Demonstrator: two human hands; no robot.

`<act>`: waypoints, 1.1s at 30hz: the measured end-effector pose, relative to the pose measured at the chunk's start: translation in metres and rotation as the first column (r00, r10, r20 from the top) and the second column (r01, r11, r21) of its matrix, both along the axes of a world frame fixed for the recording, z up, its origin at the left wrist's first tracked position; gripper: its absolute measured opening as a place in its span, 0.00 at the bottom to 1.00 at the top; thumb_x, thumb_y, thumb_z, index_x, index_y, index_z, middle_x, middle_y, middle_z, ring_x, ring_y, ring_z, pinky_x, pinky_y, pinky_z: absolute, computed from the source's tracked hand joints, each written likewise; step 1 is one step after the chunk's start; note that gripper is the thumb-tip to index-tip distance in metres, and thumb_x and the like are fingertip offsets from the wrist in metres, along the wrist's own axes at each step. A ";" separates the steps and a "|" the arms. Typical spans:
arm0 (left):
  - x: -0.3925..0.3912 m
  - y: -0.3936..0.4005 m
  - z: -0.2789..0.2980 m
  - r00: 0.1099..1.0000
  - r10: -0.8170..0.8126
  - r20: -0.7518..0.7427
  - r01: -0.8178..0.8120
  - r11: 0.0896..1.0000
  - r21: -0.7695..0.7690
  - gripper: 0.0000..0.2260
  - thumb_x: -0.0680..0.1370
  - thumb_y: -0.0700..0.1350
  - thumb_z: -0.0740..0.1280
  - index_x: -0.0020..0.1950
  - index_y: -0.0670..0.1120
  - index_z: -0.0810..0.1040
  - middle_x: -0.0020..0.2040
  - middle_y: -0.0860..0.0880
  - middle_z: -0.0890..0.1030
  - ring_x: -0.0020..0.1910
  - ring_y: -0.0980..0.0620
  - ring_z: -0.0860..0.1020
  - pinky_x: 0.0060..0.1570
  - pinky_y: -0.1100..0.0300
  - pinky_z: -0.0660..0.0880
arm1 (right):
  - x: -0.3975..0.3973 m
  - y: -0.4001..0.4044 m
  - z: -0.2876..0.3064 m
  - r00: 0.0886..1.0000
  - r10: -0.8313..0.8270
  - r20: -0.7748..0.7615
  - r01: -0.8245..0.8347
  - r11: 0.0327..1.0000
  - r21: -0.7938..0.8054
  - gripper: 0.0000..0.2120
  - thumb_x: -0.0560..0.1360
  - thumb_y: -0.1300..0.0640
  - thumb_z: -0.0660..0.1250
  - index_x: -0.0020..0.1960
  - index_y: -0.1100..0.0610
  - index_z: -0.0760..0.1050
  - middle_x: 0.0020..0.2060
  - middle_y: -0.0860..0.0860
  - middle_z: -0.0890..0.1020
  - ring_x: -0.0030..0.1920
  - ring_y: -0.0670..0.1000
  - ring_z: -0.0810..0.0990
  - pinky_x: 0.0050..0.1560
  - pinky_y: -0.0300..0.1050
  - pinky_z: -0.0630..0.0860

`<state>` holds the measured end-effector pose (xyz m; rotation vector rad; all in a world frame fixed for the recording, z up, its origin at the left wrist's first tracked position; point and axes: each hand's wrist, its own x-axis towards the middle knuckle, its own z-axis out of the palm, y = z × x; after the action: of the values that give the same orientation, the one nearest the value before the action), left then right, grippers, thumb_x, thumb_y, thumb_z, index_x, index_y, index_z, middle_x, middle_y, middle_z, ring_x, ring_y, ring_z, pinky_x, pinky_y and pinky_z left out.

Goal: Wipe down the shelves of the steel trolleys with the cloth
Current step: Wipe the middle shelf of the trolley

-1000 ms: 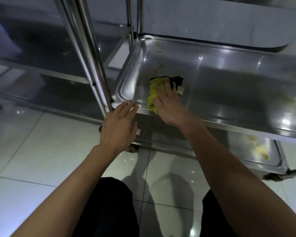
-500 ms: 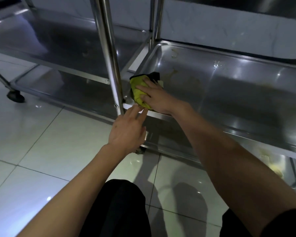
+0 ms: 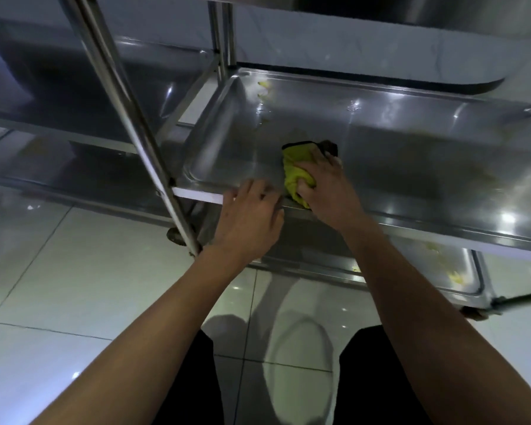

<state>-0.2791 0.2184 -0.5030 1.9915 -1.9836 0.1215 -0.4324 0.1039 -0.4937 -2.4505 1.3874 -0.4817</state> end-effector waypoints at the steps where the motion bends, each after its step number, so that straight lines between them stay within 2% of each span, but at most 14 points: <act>1: -0.013 -0.006 0.002 1.000 -0.030 -0.010 0.030 0.999 0.013 0.15 0.78 0.53 0.60 0.60 0.50 0.79 0.61 0.49 0.76 0.60 0.46 0.73 0.55 0.47 0.70 | -0.014 -0.002 0.000 1.000 -0.022 -0.011 0.022 1.000 -0.010 0.22 0.78 0.53 0.61 0.72 0.49 0.70 0.78 0.53 0.59 0.77 0.59 0.57 0.74 0.57 0.61; 3: -0.035 -0.015 0.005 1.000 -0.021 -0.016 0.022 0.998 0.057 0.14 0.79 0.55 0.60 0.58 0.52 0.80 0.58 0.49 0.77 0.58 0.46 0.75 0.56 0.47 0.71 | -0.045 -0.006 0.001 0.997 -0.071 -0.017 0.071 0.997 -0.015 0.22 0.78 0.54 0.62 0.73 0.49 0.70 0.78 0.54 0.60 0.76 0.60 0.59 0.74 0.55 0.61; 7: -0.055 -0.020 0.003 0.994 0.053 0.092 -0.060 0.996 0.072 0.18 0.81 0.58 0.56 0.57 0.51 0.81 0.56 0.48 0.77 0.56 0.46 0.76 0.59 0.43 0.72 | -0.114 -0.007 0.003 0.978 -0.209 -0.002 0.209 0.978 0.002 0.23 0.78 0.54 0.63 0.73 0.48 0.70 0.78 0.54 0.61 0.76 0.59 0.59 0.74 0.54 0.62; 11: -0.061 -0.026 0.007 0.991 0.054 0.123 -0.067 0.992 0.103 0.20 0.81 0.58 0.55 0.56 0.49 0.82 0.56 0.46 0.78 0.56 0.42 0.76 0.58 0.43 0.72 | -0.184 -0.002 0.006 0.936 -0.352 0.010 0.352 0.935 -0.036 0.22 0.79 0.56 0.63 0.72 0.51 0.71 0.76 0.56 0.64 0.77 0.62 0.57 0.73 0.57 0.62; 14: -0.059 -0.023 0.004 0.992 0.030 0.122 -0.040 0.996 0.084 0.17 0.81 0.57 0.58 0.56 0.49 0.81 0.56 0.45 0.78 0.55 0.41 0.77 0.60 0.41 0.72 | -0.212 0.000 0.006 0.917 -0.399 -0.020 0.398 0.916 -0.052 0.23 0.79 0.56 0.61 0.74 0.52 0.69 0.77 0.56 0.63 0.78 0.63 0.55 0.75 0.60 0.60; 18: -0.056 -0.022 -0.004 0.997 0.019 0.075 -0.020 1.000 0.015 0.13 0.80 0.54 0.63 0.55 0.48 0.82 0.54 0.45 0.79 0.53 0.39 0.78 0.60 0.39 0.71 | -0.200 0.000 0.003 0.911 -0.412 -0.025 0.412 0.911 -0.024 0.23 0.81 0.56 0.59 0.76 0.54 0.65 0.78 0.57 0.60 0.78 0.63 0.52 0.76 0.60 0.56; 21: -0.051 -0.022 -0.006 0.999 0.015 0.042 -0.015 1.000 -0.020 0.13 0.79 0.54 0.64 0.54 0.49 0.82 0.52 0.46 0.80 0.50 0.40 0.78 0.55 0.41 0.74 | -0.180 -0.002 -0.002 0.893 -0.446 -0.063 0.445 0.895 -0.028 0.23 0.84 0.52 0.52 0.77 0.55 0.62 0.79 0.58 0.56 0.79 0.62 0.49 0.78 0.57 0.49; 24: -0.051 -0.022 0.000 0.998 0.006 0.058 -0.006 1.000 -0.008 0.15 0.79 0.58 0.62 0.52 0.52 0.83 0.49 0.48 0.80 0.48 0.43 0.79 0.46 0.49 0.76 | -0.149 -0.009 -0.001 0.912 -0.389 -0.129 0.394 0.919 0.019 0.24 0.85 0.50 0.44 0.79 0.52 0.56 0.80 0.58 0.50 0.79 0.61 0.44 0.78 0.58 0.44; 26: -0.048 -0.025 0.008 0.997 -0.033 0.066 0.031 0.999 0.029 0.16 0.79 0.60 0.60 0.51 0.53 0.83 0.48 0.49 0.80 0.46 0.45 0.79 0.41 0.54 0.76 | -0.126 -0.012 0.003 0.942 -0.320 -0.103 0.326 0.944 0.049 0.24 0.84 0.52 0.47 0.80 0.52 0.55 0.80 0.58 0.50 0.79 0.61 0.44 0.78 0.57 0.45; 28: -0.038 -0.025 0.013 0.994 -0.088 0.057 0.084 0.994 0.071 0.14 0.79 0.59 0.62 0.55 0.54 0.82 0.52 0.51 0.81 0.51 0.47 0.78 0.44 0.52 0.78 | -0.113 -0.011 0.006 0.968 -0.233 -0.098 0.237 0.971 0.030 0.24 0.84 0.55 0.51 0.79 0.55 0.56 0.79 0.61 0.51 0.79 0.62 0.46 0.78 0.55 0.44; 30: -0.025 -0.022 0.013 0.987 -0.145 0.076 0.137 0.986 0.100 0.12 0.79 0.54 0.65 0.62 0.54 0.79 0.58 0.52 0.79 0.57 0.47 0.77 0.46 0.52 0.76 | -0.111 -0.010 0.007 0.972 -0.185 -0.146 0.188 0.982 0.003 0.25 0.84 0.57 0.52 0.80 0.56 0.55 0.79 0.63 0.51 0.79 0.64 0.47 0.77 0.54 0.43; 33: -0.027 -0.018 0.012 0.980 -0.136 0.148 0.119 0.986 0.121 0.13 0.81 0.45 0.65 0.65 0.53 0.77 0.60 0.52 0.76 0.59 0.47 0.74 0.40 0.54 0.68 | -0.116 -0.006 0.006 0.965 -0.191 -0.180 0.197 0.980 0.014 0.25 0.84 0.56 0.52 0.80 0.55 0.53 0.79 0.62 0.49 0.79 0.65 0.46 0.77 0.55 0.45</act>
<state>-0.3059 0.2005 -0.4908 1.9686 -2.2573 0.1431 -0.5482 0.0977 -0.4878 -2.3929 1.7042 -0.2837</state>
